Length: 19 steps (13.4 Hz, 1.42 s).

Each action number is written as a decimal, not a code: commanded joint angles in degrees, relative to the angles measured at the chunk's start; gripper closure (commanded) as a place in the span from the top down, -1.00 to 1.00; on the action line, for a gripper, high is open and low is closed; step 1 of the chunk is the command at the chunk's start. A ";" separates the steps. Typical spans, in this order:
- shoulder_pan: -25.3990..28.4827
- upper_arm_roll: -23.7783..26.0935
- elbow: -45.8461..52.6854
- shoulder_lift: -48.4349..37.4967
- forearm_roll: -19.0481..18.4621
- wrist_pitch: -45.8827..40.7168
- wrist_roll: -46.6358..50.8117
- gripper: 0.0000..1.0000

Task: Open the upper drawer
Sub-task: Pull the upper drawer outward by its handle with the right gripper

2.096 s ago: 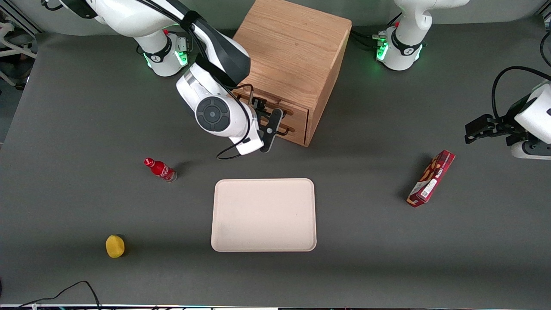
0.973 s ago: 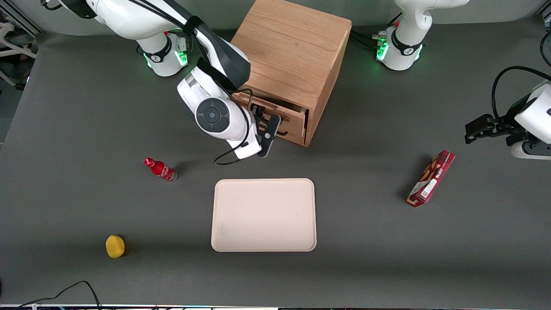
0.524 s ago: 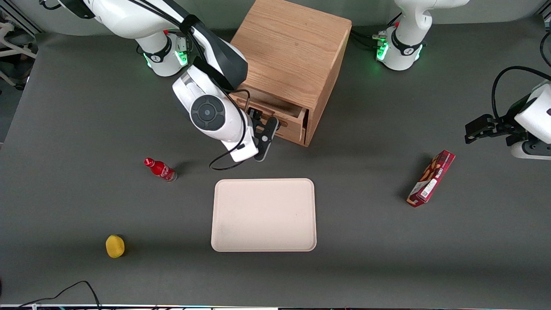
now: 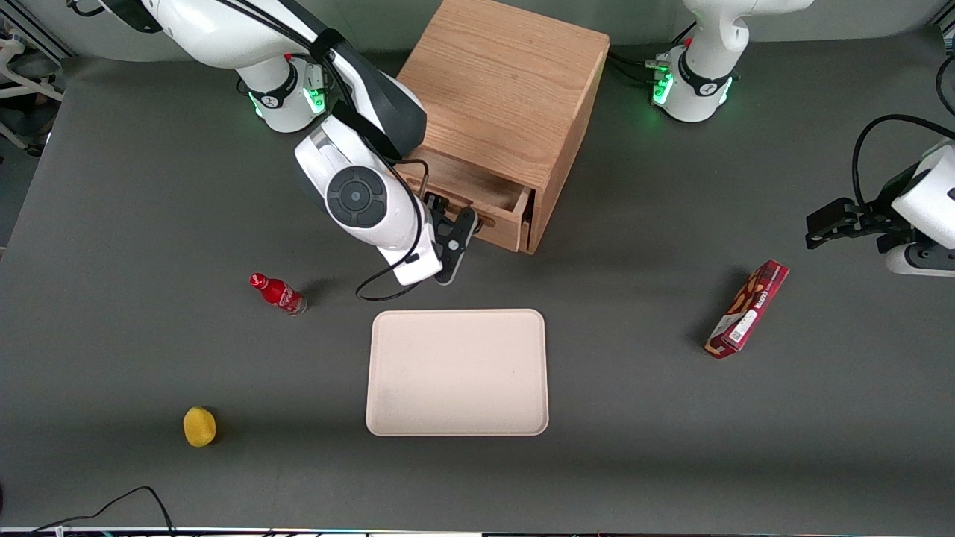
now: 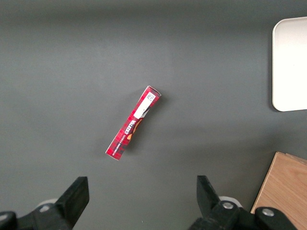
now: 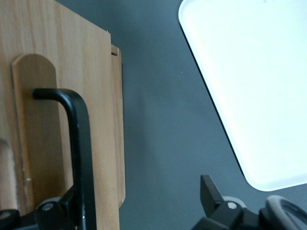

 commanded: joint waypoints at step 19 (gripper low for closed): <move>-4.16 -0.18 6.80 3.68 -4.02 1.51 -2.33 1.00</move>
